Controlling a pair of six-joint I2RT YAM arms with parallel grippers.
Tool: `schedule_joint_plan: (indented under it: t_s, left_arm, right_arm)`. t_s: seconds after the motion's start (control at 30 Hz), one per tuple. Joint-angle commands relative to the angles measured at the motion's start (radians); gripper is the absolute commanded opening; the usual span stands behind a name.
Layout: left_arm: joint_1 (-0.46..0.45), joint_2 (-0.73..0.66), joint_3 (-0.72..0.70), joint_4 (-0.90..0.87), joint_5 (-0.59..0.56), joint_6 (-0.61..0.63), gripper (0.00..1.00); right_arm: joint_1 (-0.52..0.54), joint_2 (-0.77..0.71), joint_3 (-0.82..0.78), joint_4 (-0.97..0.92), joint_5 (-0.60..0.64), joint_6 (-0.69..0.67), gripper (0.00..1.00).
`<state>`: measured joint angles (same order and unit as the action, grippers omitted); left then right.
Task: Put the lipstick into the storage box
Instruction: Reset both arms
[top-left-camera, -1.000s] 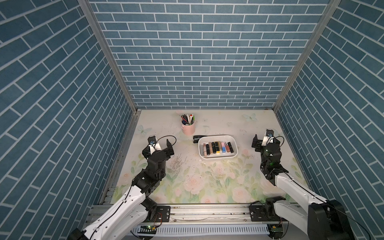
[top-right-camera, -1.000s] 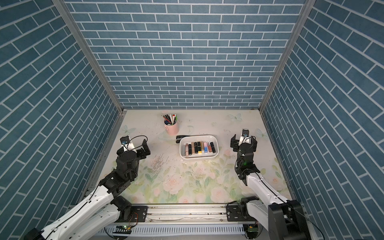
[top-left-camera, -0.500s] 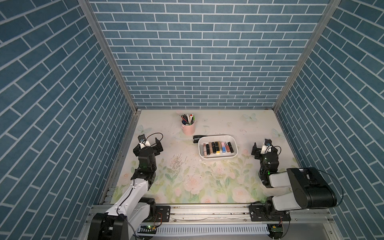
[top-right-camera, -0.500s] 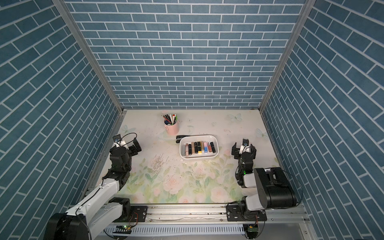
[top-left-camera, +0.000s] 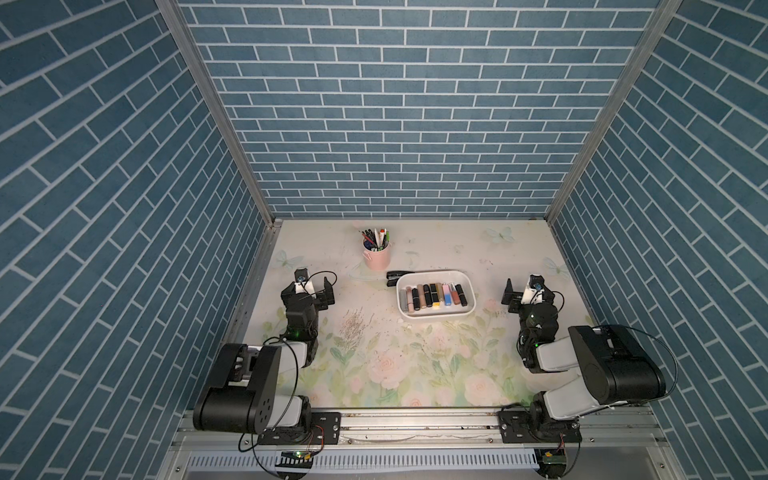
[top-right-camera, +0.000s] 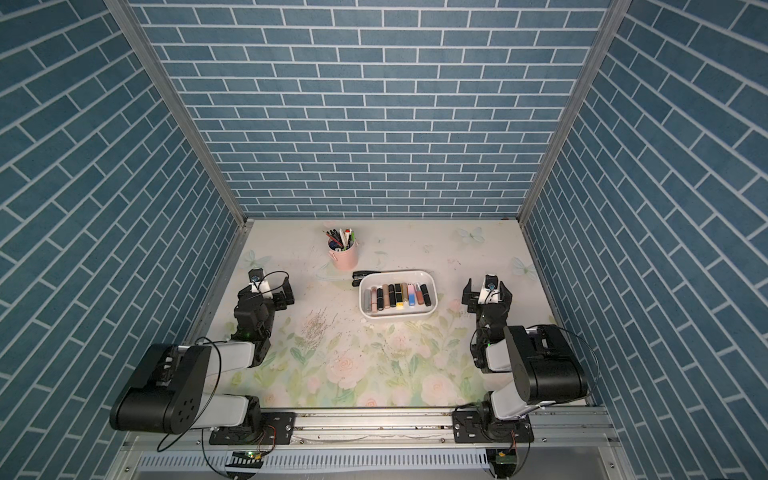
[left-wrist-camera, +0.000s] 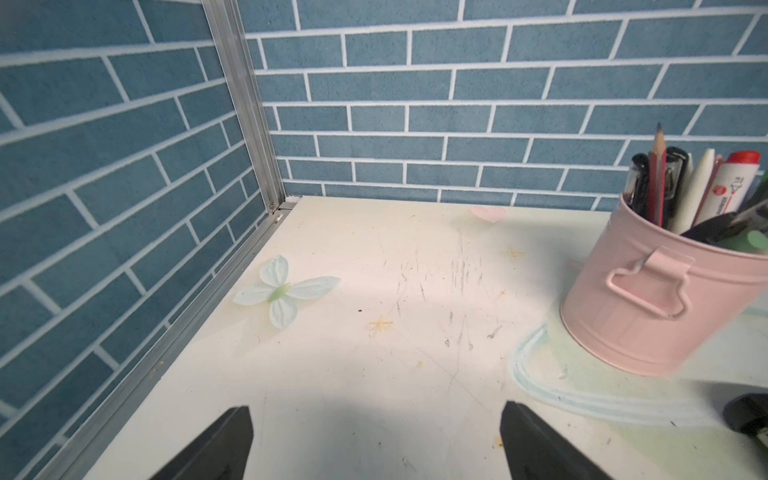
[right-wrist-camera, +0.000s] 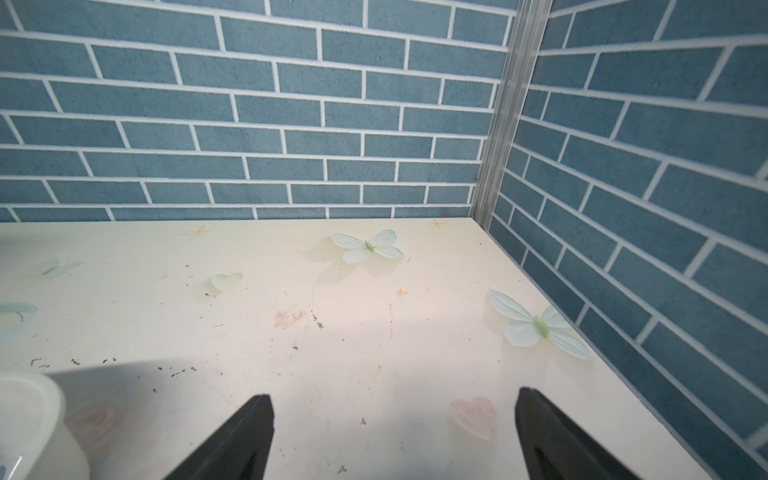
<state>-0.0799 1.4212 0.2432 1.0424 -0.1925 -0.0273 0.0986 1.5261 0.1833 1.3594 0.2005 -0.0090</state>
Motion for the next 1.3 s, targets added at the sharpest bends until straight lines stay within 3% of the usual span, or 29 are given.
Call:
schedule_joint_plan:
  t_s: [0.0, 0.1, 1.27]
  left_arm:
    - [0.005, 0.053, -0.025, 0.195, 0.031, 0.036, 1.0]
    - [0.006, 0.091, -0.04, 0.254, 0.021, 0.028, 1.0]
    - [0.033, 0.093, -0.03, 0.234, 0.056, 0.012, 1.0]
  right_arm:
    - [-0.008, 0.008, 0.016, -0.029, -0.028, -0.021, 0.96]
    - [-0.014, 0.008, 0.018, -0.034, -0.037, -0.019, 0.97]
    - [-0.032, 0.006, 0.022, -0.046, -0.072, -0.014, 1.0]
